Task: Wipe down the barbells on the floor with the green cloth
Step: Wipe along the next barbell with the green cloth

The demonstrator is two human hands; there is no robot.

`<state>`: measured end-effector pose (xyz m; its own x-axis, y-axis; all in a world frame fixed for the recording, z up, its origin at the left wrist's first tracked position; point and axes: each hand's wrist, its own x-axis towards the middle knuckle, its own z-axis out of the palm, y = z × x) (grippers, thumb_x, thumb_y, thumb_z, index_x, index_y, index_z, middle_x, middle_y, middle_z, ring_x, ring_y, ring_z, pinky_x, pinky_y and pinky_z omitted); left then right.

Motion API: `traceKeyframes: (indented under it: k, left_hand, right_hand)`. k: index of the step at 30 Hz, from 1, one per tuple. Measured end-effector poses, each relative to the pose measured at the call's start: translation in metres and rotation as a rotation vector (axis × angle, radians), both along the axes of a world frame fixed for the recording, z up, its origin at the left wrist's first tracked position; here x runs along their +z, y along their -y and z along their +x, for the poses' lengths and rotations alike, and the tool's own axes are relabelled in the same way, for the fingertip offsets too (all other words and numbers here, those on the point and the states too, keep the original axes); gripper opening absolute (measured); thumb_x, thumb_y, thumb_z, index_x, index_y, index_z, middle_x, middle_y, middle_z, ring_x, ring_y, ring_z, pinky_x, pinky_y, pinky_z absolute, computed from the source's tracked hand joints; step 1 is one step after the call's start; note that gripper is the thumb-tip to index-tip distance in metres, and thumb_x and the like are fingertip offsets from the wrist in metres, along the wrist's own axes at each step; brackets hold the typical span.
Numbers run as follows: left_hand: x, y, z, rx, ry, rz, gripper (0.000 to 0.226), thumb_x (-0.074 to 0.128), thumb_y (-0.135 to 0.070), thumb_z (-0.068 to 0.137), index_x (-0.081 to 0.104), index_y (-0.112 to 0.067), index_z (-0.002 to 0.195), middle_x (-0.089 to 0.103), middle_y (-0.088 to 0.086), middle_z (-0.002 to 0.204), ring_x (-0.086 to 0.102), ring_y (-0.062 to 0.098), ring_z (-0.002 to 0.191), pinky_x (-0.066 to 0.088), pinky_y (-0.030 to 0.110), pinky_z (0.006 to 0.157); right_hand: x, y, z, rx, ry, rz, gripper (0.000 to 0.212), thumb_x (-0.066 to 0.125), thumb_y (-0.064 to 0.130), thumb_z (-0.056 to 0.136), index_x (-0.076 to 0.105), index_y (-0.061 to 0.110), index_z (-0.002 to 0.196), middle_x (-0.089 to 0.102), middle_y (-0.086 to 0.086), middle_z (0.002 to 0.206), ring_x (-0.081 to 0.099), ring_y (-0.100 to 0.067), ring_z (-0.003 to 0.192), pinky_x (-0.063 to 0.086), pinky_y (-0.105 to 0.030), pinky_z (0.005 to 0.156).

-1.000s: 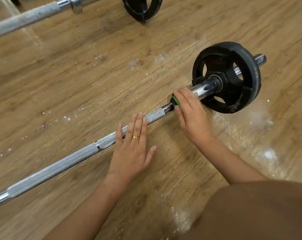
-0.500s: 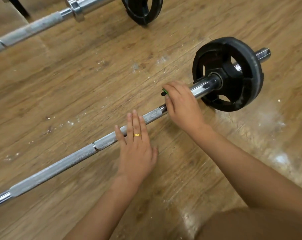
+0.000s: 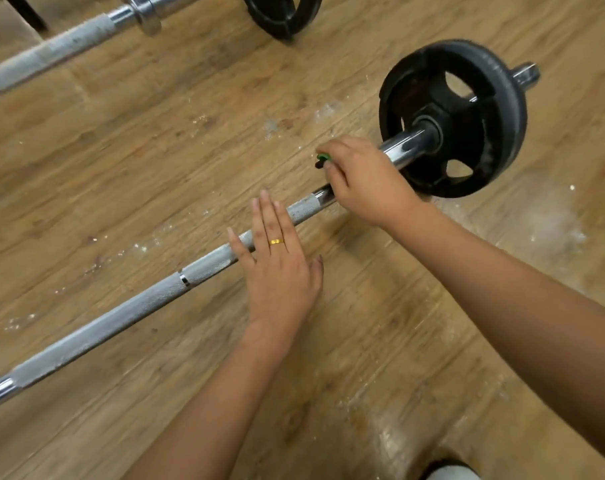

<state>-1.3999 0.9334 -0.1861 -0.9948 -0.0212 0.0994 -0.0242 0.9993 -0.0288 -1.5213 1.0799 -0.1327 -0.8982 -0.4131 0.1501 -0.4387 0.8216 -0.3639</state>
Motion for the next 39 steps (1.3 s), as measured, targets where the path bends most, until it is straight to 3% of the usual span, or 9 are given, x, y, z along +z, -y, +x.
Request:
traceKeyframes:
  k: [5, 11, 14, 18, 23, 28, 33, 37, 39]
  left_hand:
    - [0.001, 0.013, -0.02, 0.0, -0.013, 0.022, 0.099, 0.054, -0.056, 0.09, 0.011, 0.003, 0.157, 0.005, 0.022, 0.167, 0.002, 0.032, 0.156, 0.001, 0.064, 0.121]
    - [0.005, 0.024, -0.039, 0.035, -0.021, 0.071, 0.098, 0.053, -0.06, 0.09, 0.017, 0.001, 0.157, 0.019, 0.017, 0.165, 0.015, 0.03, 0.154, 0.012, 0.057, 0.121]
    - [0.006, 0.029, -0.043, 0.03, -0.023, 0.088, 0.097, 0.05, -0.062, 0.091, 0.017, 0.0, 0.158, 0.021, 0.016, 0.165, 0.018, 0.03, 0.153, 0.011, 0.056, 0.12]
    - [0.007, 0.029, -0.046, 0.04, -0.022, 0.09, 0.096, 0.047, -0.062, 0.092, 0.015, 0.0, 0.158, 0.02, 0.016, 0.166, 0.017, 0.03, 0.153, 0.011, 0.056, 0.12]
    - [0.004, 0.028, -0.043, 0.035, -0.021, 0.062, 0.099, 0.048, -0.063, 0.092, 0.013, 0.001, 0.158, 0.02, 0.017, 0.166, 0.016, 0.03, 0.154, 0.011, 0.058, 0.12]
    - [0.009, 0.025, -0.038, 0.021, 0.012, 0.049, 0.096, 0.044, -0.063, 0.093, 0.012, 0.001, 0.158, 0.017, 0.018, 0.166, 0.014, 0.031, 0.154, 0.012, 0.06, 0.121]
    - [0.021, 0.007, -0.044, 0.068, 0.065, 0.135, 0.087, 0.037, -0.059, 0.096, 0.015, -0.002, 0.158, 0.015, 0.014, 0.168, 0.001, 0.025, 0.157, -0.001, 0.067, 0.118]
    - [0.023, -0.021, -0.054, -0.036, 0.092, 0.183, 0.083, 0.034, -0.052, 0.099, 0.004, -0.003, 0.16, 0.006, 0.013, 0.169, -0.007, 0.024, 0.156, -0.001, 0.064, 0.122]
    - [0.02, -0.022, -0.048, -0.033, 0.08, 0.176, 0.086, 0.038, -0.05, 0.099, 0.0, -0.003, 0.16, 0.001, 0.013, 0.169, -0.01, 0.025, 0.156, 0.002, 0.059, 0.123]
  right_hand:
    - [-0.006, -0.009, 0.019, 0.017, -0.086, -0.106, 0.038, 0.051, 0.005, 0.099, 0.055, 0.0, 0.136, 0.055, -0.014, 0.138, 0.048, -0.03, 0.133, 0.028, -0.045, 0.118]
    - [-0.002, 0.015, -0.024, -0.009, -0.012, -0.089, 0.036, 0.048, 0.006, 0.098, 0.058, 0.0, 0.132, 0.061, -0.015, 0.129, 0.054, -0.033, 0.121, 0.037, -0.038, 0.109]
    - [-0.003, 0.009, -0.025, 0.03, -0.025, -0.091, 0.037, 0.048, 0.004, 0.099, 0.056, 0.003, 0.135, 0.059, -0.012, 0.132, 0.052, -0.028, 0.125, 0.023, -0.035, 0.12]
    - [-0.006, -0.017, -0.047, -0.132, -0.035, -0.065, 0.036, 0.046, 0.001, 0.098, 0.058, 0.006, 0.132, 0.058, -0.007, 0.13, 0.048, -0.022, 0.129, 0.006, -0.043, 0.125]
    - [-0.013, -0.017, -0.045, -0.034, -0.006, -0.124, 0.032, 0.045, 0.008, 0.102, 0.06, 0.006, 0.131, 0.06, -0.007, 0.127, 0.05, -0.023, 0.125, 0.0, -0.008, 0.112]
    - [-0.008, -0.034, -0.054, -0.099, 0.01, -0.08, 0.034, 0.043, 0.014, 0.104, 0.057, 0.012, 0.135, 0.059, -0.002, 0.131, 0.048, -0.016, 0.13, 0.006, -0.036, 0.124]
    - [-0.011, -0.038, -0.042, 0.019, 0.049, -0.108, 0.034, 0.044, 0.014, 0.104, 0.058, 0.013, 0.135, 0.06, 0.0, 0.129, 0.049, -0.013, 0.126, 0.0, -0.027, 0.121]
    - [-0.001, -0.046, -0.054, -0.102, 0.061, -0.056, 0.034, 0.043, 0.016, 0.105, 0.057, 0.013, 0.136, 0.061, -0.004, 0.129, 0.051, -0.017, 0.127, 0.003, -0.038, 0.125]
    - [-0.004, -0.044, -0.047, -0.076, 0.045, -0.049, 0.034, 0.042, 0.015, 0.105, 0.057, 0.013, 0.135, 0.06, -0.003, 0.13, 0.049, -0.017, 0.129, 0.004, -0.035, 0.124]
